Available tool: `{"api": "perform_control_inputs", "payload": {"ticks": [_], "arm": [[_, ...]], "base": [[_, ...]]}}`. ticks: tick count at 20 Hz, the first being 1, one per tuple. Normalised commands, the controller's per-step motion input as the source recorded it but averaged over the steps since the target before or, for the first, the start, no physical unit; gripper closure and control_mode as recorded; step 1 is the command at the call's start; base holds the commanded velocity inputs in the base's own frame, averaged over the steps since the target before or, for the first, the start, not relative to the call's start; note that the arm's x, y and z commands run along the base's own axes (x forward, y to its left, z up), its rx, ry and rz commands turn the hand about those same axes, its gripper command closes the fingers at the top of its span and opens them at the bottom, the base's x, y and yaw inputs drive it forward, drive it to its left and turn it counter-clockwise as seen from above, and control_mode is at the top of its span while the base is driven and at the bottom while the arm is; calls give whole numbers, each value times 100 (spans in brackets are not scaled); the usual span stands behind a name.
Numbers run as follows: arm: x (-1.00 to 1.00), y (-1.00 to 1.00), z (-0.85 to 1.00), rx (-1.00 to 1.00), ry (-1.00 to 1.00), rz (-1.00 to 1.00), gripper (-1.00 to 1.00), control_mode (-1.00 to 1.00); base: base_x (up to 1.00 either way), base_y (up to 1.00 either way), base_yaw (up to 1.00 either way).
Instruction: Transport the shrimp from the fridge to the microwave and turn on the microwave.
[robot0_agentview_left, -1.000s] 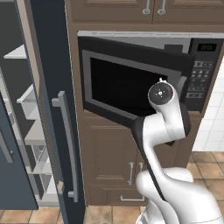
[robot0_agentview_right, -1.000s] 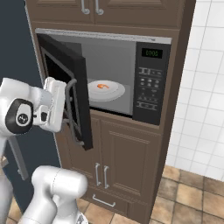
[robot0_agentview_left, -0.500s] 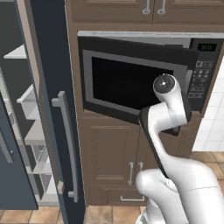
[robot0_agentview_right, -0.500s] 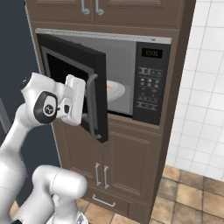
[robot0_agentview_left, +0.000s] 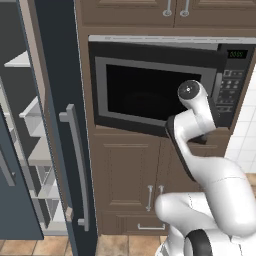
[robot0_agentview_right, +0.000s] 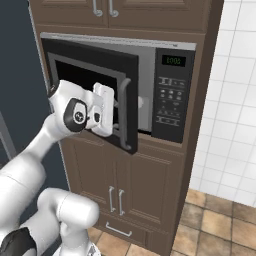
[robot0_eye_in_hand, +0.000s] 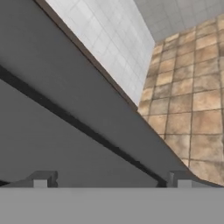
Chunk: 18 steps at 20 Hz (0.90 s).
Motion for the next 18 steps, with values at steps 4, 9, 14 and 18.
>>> {"api": "perform_control_inputs", "payload": {"ticks": [4,9,14,18], "arm": [[36,-26,0,-9,0,0,-100,-100],[29,-19,0,-9,0,0,-100,-100],[28,-18,0,-9,0,0,-100,-100],[36,-20,0,-9,1,0,-100,-100]], "base": [[0,0,0],[0,0,0],[0,0,0],[0,0,0]]}}
